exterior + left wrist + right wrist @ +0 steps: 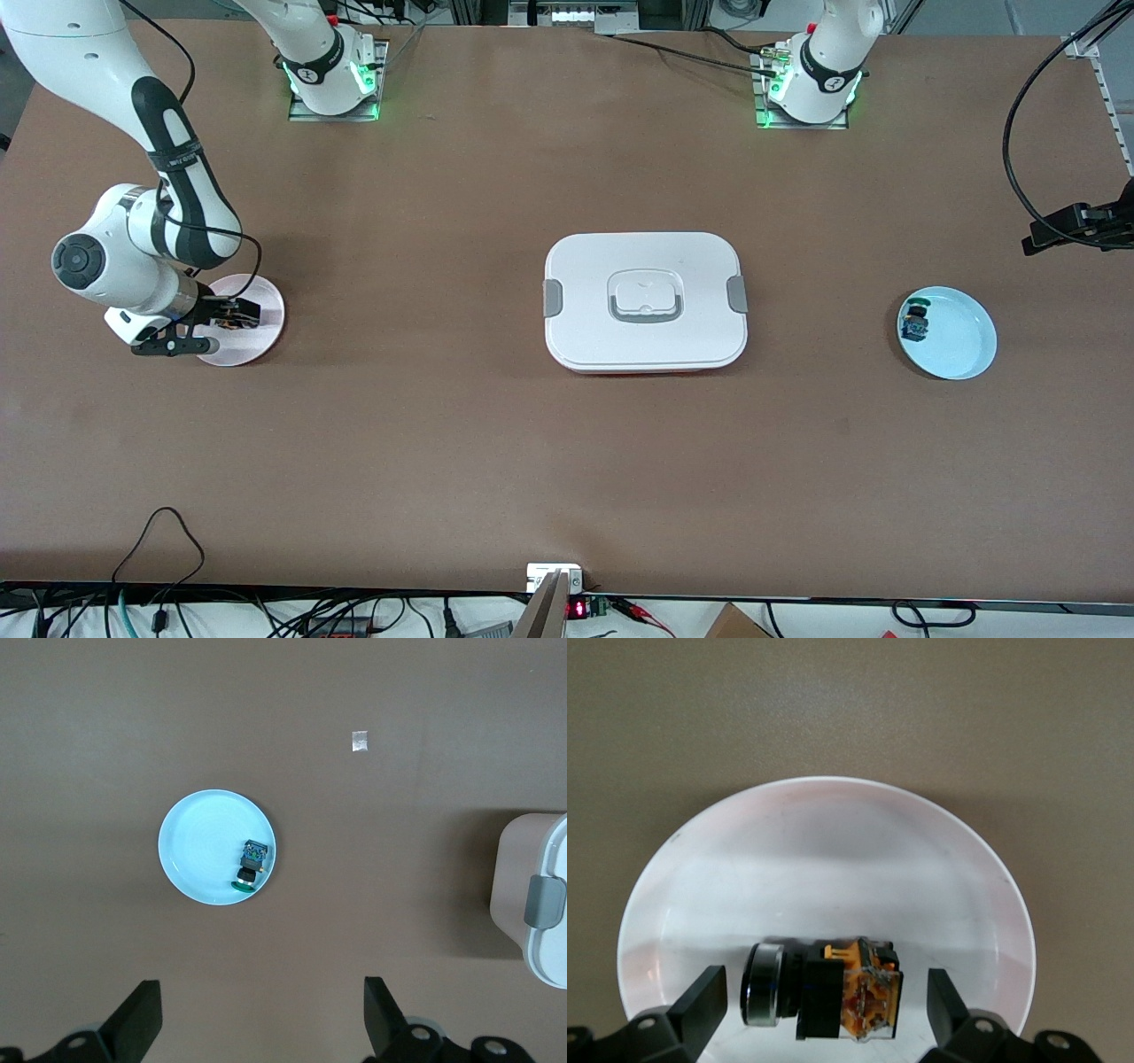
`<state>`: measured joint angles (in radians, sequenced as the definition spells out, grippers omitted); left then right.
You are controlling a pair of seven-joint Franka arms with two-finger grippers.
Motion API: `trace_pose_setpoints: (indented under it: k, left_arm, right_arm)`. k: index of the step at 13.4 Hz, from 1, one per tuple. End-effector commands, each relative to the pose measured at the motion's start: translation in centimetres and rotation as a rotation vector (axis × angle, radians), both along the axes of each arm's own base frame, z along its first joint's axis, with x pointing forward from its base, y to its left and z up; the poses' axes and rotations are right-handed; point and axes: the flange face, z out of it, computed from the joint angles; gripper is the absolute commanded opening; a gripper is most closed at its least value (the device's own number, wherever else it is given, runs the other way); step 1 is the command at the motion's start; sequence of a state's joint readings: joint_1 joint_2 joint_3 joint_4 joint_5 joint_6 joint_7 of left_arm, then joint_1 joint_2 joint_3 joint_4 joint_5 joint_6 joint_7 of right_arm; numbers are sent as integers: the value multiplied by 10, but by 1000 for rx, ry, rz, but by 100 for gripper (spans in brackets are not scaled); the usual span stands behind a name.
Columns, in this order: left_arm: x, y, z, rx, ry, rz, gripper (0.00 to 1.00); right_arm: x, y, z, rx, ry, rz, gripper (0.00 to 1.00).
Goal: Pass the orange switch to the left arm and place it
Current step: 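Close the right gripper on the orange switch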
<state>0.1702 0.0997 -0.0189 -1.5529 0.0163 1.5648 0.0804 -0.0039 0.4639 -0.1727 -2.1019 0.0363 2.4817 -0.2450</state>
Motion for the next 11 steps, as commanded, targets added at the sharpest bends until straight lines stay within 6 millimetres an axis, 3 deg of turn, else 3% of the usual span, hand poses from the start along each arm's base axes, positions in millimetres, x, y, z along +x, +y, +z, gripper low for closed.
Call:
trace_pose_setpoints:
  k: [1,11]
  left_arm:
    - [3,-2,5,28,9,4,100]
    - [3,-3,4,29,11,3,100]
  right_arm:
    - [-1,0,-2,14,-12,-9,100]
    - [-3,2,-13,10,-9,16,97]
